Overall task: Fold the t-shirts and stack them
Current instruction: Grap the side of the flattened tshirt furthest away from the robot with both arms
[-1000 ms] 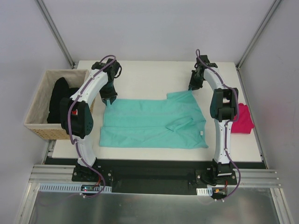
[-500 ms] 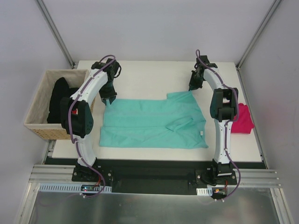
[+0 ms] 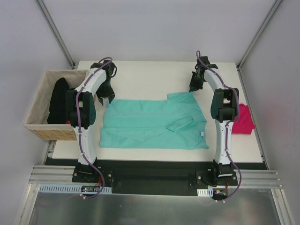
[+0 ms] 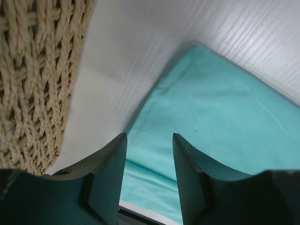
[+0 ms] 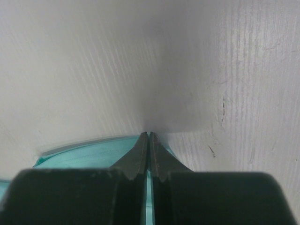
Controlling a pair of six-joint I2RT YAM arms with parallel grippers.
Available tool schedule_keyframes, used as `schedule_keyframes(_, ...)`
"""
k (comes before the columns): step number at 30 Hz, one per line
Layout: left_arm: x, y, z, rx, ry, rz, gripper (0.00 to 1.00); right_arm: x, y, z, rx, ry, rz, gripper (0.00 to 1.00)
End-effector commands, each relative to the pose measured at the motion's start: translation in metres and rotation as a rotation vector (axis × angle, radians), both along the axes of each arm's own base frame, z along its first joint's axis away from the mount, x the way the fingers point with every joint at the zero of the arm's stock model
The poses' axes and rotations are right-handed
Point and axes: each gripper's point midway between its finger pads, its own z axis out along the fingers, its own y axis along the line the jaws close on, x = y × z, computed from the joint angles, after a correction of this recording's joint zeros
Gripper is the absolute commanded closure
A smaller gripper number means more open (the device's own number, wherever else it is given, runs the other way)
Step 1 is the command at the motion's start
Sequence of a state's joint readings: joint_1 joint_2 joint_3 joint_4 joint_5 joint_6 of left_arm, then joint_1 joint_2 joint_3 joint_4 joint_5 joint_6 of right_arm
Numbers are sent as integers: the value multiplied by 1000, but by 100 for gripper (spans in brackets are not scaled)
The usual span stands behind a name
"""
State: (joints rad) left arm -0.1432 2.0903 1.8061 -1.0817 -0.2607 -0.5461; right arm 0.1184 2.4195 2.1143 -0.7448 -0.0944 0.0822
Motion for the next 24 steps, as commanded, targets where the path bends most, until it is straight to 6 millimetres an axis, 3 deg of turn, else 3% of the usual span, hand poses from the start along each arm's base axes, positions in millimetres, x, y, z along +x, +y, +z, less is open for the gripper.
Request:
schedule_keyframes(1,26,-3,8,-51,-61,-41,56,2,3,27,21,-48,9,99)
schedule_keyframes(10,56,-8,-3,-155,-100,-52,56,4,2,26,16,-50,9,99)
schedule_keyframes(24,67,-9,-28,-207,-63,-35,56,6,2,30,16,-57,17,99)
